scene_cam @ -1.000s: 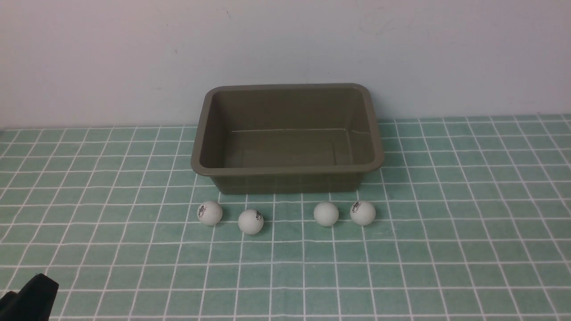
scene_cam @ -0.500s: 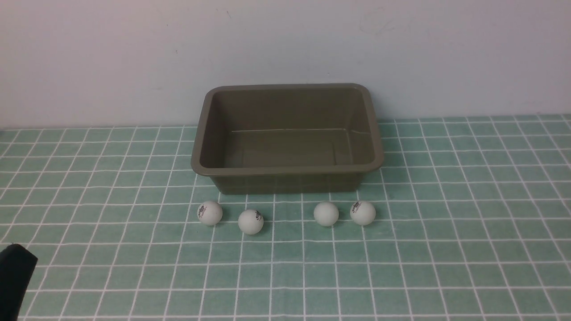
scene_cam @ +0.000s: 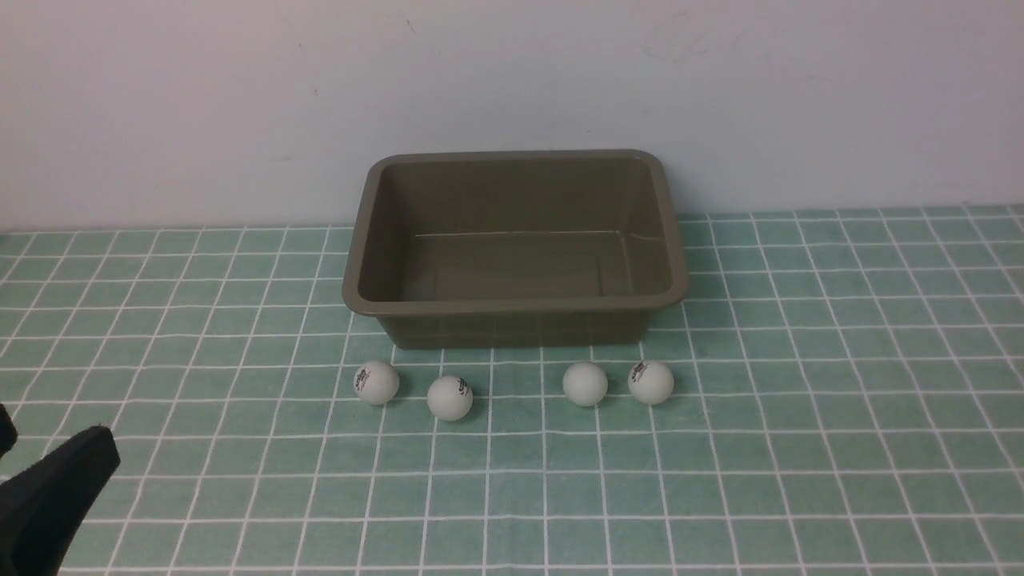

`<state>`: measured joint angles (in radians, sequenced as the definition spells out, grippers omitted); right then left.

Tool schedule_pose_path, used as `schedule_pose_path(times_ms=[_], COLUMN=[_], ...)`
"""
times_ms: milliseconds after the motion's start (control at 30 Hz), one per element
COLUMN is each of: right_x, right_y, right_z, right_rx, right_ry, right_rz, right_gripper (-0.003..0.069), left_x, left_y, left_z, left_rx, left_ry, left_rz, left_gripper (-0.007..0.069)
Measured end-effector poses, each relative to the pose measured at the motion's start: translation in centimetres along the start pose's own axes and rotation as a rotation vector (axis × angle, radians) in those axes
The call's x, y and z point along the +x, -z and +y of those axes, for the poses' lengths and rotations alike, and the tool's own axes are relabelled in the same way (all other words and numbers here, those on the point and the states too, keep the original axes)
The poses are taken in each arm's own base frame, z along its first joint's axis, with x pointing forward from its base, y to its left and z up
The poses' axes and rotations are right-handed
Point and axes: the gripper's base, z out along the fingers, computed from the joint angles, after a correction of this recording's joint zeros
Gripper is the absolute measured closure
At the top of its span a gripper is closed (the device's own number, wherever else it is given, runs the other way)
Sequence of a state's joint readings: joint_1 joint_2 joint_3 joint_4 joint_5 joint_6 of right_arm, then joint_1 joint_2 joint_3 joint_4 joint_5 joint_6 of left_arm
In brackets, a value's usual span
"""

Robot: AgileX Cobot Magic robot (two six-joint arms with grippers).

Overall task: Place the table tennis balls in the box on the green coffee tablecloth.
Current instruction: 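Reach for and grasp a ping pong ball on the table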

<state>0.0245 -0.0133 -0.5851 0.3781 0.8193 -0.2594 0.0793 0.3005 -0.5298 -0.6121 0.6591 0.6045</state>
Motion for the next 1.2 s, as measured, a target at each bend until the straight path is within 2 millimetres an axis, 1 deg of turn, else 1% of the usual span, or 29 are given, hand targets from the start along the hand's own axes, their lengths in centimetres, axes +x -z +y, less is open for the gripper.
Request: schedule_pose_path(times_ms=[100, 267, 433, 600, 733, 867, 1033, 1100, 1200], right_x=[-0.1, -0.3, -0.4, -0.2, 0.1, 0.3, -1.4, -1.7, -1.7], right_y=[-0.4, -1.4, -2.5, -4.3, -6.4, -9.7, -13.6, -14.9, -17.3], right_z=[0.3, 0.7, 0.7, 0.9, 0.8, 0.5, -0.3, -0.6, -1.1], right_rx=[-0.046, -0.111, -0.153, -0.222, -0.284, -0.357, -0.397, -0.403, -0.419], right_ry=[0.019, 0.027, 0.041, 0.037, 0.013, 0.02, 0.036, 0.037, 0.052], right_rz=[0.008, 0.047, 0.084, 0.172, 0.26, 0.393, 0.479, 0.502, 0.547], right_gripper=[0.0198, 0.0198, 0.0198, 0.0198, 0.0198, 0.0198, 0.0198, 0.0198, 0.0198], left_x=[-0.1, 0.3, 0.4, 0.7, 0.9, 1.1, 1.2, 1.2, 1.0], left_y=[0.0, 0.1, 0.1, 0.0, -0.3, -0.8, -1.6, -1.7, -1.8], left_z=[0.0, -0.3, -0.4, -0.6, -0.8, -0.8, -0.5, -0.4, -0.3], left_rx=[0.0, 0.032, 0.04, 0.07, 0.109, 0.132, 0.138, 0.137, 0.125], left_ry=[-0.032, -0.057, -0.055, -0.047, -0.017, 0.0, 0.017, 0.017, 0.019], left_rz=[-0.003, 0.041, 0.049, 0.085, 0.126, 0.171, 0.21, 0.212, 0.191], left_gripper=[0.017, 0.0104, 0.009, 0.009, 0.009, 0.009, 0.009, 0.009, 0.009])
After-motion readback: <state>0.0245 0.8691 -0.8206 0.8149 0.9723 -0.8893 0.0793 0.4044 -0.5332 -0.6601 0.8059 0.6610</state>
